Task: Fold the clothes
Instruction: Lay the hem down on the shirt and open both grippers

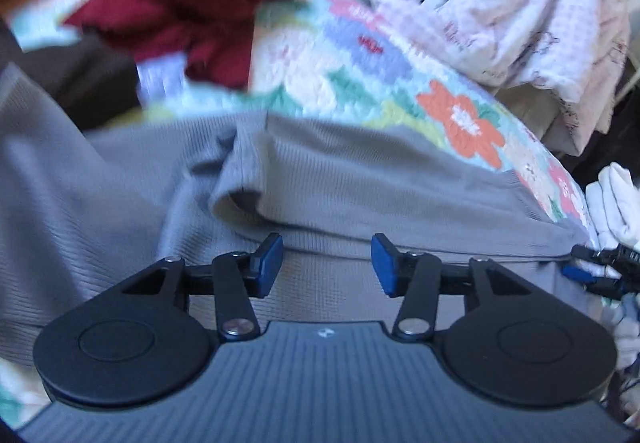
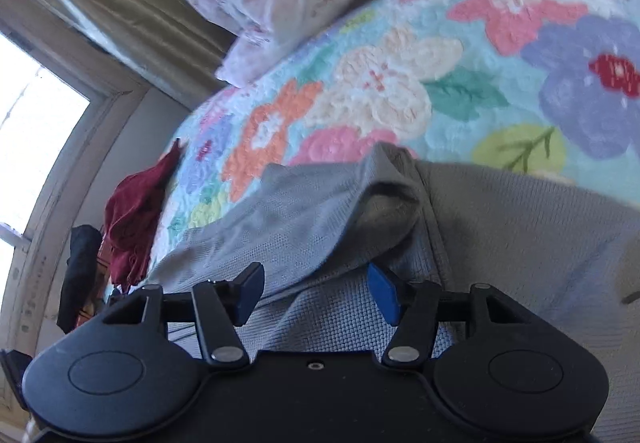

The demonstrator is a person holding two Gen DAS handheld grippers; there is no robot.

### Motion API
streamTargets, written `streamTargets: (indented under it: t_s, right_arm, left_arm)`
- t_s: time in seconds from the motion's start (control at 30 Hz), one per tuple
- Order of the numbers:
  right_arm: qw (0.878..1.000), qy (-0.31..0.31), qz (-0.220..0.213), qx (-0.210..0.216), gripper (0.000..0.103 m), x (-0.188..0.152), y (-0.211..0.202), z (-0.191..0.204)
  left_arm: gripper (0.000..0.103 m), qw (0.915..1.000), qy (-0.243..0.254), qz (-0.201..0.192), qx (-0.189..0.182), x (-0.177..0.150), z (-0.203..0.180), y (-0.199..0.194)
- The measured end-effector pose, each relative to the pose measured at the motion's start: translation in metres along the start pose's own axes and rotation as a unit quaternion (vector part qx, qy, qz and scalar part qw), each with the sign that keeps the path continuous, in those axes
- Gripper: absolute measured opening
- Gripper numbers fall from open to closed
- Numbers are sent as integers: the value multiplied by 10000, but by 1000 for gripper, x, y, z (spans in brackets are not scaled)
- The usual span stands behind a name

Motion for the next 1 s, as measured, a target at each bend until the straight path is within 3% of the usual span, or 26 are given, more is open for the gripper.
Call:
streamTargets:
  t_s: [0.03,0.07,0.1,0.13,0.17,0.23,0.3,0.43,0.57,0.63,0.7,0.73,0.77,0.83,0.9,1.0]
  right_arm:
    - [10000,28,0,10,64,0,5,-2]
    - [10000,8,-67,28,63,0,9,-4]
    - [9998,-62,-164,64,63,1,11,-4]
    - [9994,-182,-255,112,53,2,13,-3]
    - [9986,-380,-327,189,8,5,15,1]
    - [9944,-839,-521,377,6,10,16,9]
    - [9887,-1229,-708,476,6,13,15,17]
    - [9850,-1288,-975,601,6,22,17,16]
    - [9839,-1190,-1060,812,6,37,27,9]
    - [9862,-908,-1087,859,10,46,33,6]
    - [9872,-523,-1094,1035,12,53,36,0]
    - [9870,-403,-1102,1100,18,54,36,-3]
    - [9874,-391,-1106,1058,31,54,35,-3]
    - [9893,-436,-1102,850,42,54,31,-1]
    - [9891,-499,-1141,782,42,55,25,3]
    - [9892,-528,-1136,756,44,57,18,7]
  left_arm:
    - [17,9999,-132,37,-32,2,3,9]
    - [8,9997,-232,43,-103,5,5,16]
    - [5,9996,-240,29,-115,9,5,22]
    - [2,9997,-224,-55,-120,14,4,24]
    - [0,9995,-225,-174,-140,19,2,24]
    - [0,9985,-303,-396,-241,29,-1,25]
    - [0,9968,-421,-557,-398,41,-7,27]
    - [0,9968,-129,-776,156,70,-28,44]
    - [0,9962,-246,-767,328,86,-34,62]
    - [2,9956,-427,-790,273,93,-31,65]
    - [8,9943,-561,-907,-51,96,-30,59]
    - [12,9946,-456,-917,-166,94,-33,52]
    - [15,9951,-278,-919,-252,89,-38,44]
    - [30,9952,188,-883,-373,78,-49,26]
    - [41,9932,919,-685,-199,57,-63,13]
    - [44,9843,1738,-301,-33,25,-76,11]
Point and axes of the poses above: each gripper's, at about its wrist camera, not at the fingertips, and y roughly the way its jaws point, z to its left, x to its top, the point moved 1 cm from there along y, roughly the way its jaws point, and after that the axes turned 5 degrees about x, right-handed, at the moved point
